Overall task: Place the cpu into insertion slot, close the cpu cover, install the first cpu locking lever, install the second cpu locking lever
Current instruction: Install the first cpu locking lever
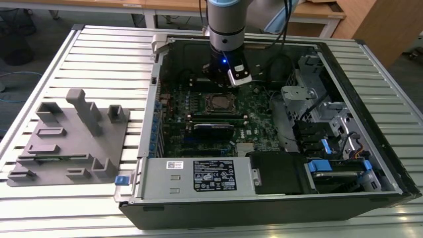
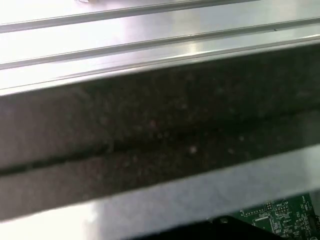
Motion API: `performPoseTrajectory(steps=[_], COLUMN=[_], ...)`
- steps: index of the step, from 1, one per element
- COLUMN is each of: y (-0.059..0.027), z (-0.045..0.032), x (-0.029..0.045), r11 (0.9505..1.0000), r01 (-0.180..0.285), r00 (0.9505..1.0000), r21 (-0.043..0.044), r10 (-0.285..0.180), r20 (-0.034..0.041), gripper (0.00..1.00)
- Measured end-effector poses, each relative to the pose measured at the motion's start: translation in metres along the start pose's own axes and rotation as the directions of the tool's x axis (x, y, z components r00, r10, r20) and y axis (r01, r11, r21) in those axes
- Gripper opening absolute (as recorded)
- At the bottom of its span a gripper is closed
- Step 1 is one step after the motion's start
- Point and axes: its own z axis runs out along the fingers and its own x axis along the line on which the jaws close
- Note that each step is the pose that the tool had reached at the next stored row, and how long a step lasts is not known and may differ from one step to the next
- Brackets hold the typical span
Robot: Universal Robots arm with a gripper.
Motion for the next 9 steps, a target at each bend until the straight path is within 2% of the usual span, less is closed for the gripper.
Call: performPoseTrajectory(steps=[5, 9], y=[0.0, 0.0006], z=[0.0006, -0.0035], x=[0.0001, -0.0004], r11=[1.0, 1.0], r01=[0.0, 0.0], r00=[1.0, 1.0], r21=[-0.0005, -0.0008], r10=[0.0, 0.0], r20=[0.0016, 0.0016], gripper=[0.11, 0.11])
